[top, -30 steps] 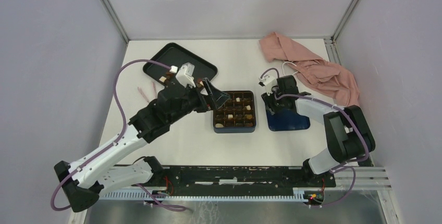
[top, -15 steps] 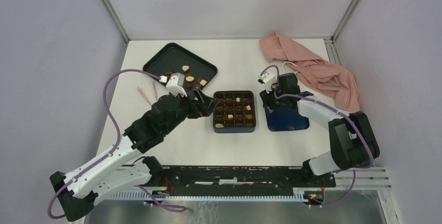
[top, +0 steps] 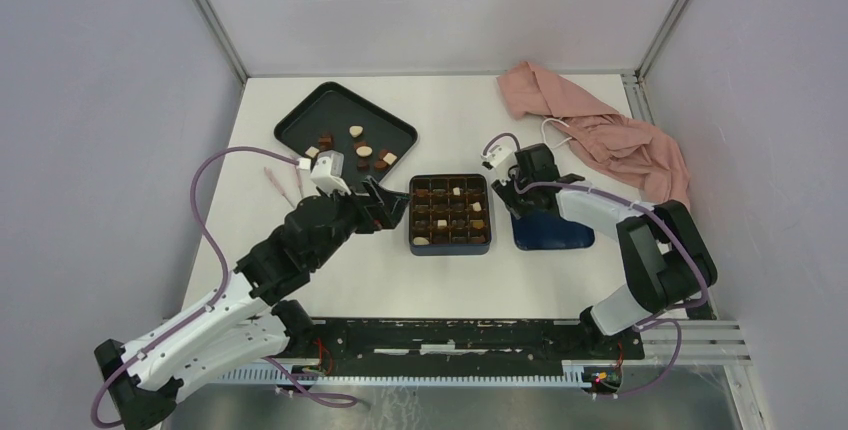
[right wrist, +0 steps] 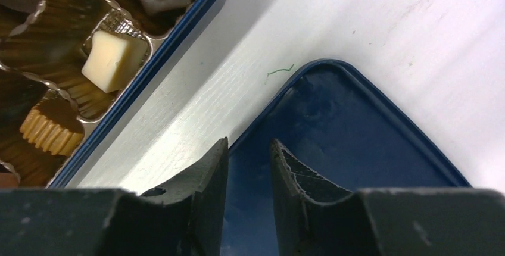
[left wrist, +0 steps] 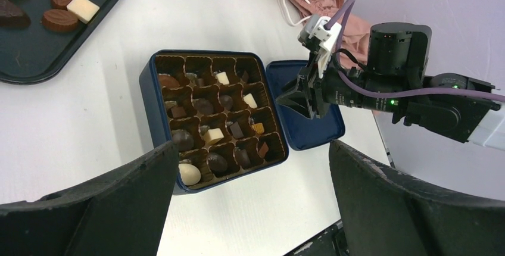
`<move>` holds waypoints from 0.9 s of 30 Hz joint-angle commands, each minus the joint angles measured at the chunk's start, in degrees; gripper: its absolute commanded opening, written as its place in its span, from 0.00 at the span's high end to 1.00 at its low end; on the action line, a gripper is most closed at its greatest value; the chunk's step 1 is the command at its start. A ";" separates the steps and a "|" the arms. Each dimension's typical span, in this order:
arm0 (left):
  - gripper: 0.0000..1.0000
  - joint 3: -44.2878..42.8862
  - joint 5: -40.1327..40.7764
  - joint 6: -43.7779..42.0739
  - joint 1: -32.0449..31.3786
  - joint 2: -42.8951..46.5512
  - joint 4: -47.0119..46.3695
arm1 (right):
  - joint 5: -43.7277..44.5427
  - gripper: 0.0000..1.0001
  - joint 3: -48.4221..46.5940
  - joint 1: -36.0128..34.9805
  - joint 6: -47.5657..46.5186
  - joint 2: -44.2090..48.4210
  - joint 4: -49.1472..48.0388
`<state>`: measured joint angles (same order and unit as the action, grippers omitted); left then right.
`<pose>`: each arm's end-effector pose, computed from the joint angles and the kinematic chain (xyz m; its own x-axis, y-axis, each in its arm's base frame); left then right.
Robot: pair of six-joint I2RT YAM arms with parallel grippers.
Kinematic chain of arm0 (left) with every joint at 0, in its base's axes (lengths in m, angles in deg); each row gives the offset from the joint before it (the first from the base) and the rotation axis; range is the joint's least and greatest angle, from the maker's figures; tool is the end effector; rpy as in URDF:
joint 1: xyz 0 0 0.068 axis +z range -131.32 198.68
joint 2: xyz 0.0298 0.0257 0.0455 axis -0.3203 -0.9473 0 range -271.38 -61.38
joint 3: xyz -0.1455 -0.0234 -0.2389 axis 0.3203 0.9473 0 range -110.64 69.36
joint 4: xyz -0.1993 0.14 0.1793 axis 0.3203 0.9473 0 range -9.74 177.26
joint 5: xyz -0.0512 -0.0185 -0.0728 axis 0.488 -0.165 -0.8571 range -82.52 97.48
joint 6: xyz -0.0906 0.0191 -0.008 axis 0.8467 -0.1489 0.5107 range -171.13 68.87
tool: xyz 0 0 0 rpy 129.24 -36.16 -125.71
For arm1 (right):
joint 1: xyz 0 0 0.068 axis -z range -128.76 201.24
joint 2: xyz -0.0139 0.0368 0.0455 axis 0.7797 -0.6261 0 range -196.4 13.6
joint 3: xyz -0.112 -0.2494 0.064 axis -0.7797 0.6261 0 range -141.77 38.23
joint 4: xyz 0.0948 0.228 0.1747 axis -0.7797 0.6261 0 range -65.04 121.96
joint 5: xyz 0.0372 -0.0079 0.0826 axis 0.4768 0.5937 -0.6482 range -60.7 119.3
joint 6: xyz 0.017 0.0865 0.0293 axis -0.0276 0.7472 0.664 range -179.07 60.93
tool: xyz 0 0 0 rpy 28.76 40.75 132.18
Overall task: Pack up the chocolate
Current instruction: Close the box lid on the packing box.
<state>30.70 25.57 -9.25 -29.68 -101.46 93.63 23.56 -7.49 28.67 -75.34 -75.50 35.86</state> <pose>0.1854 -0.1696 0.3023 -0.4673 -0.4295 -0.7728 0.2671 0.7646 -0.5865 0.3277 0.1451 0.1036 -0.5976 -0.5501 -0.5833 -0.6283 0.7732 -0.0855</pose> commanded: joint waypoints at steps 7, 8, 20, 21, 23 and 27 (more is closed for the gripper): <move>0.00 -0.41 3.02 -1.62 -0.11 1.05 -1.39 | 1.59 0.73 -3.57 -0.18 -1.83 -2.80 3.32; 0.00 -0.50 3.07 -1.63 -0.11 1.12 -1.27 | 0.87 0.71 -3.64 -0.14 -1.48 -3.08 3.46; 0.00 -0.99 5.72 -2.44 -0.11 2.24 0.07 | 3.89 0.72 -5.37 -1.30 -1.83 -4.86 6.65; 0.00 -1.15 5.73 -2.69 -0.15 2.21 0.12 | 3.89 0.73 -5.49 -1.41 -1.92 -4.80 7.00; 0.00 -1.64 5.73 -3.01 -0.15 2.10 0.31 | 3.59 0.80 -5.87 -1.50 -2.07 -4.59 7.59; 0.00 -2.17 6.03 -3.42 -0.11 2.09 1.14 | 2.40 0.91 -6.23 -1.55 -2.88 -3.10 8.56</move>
<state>30.68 29.50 -9.42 -29.68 -99.56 94.66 26.29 -11.60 27.49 -77.33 -79.52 42.37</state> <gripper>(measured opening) 0.997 0.123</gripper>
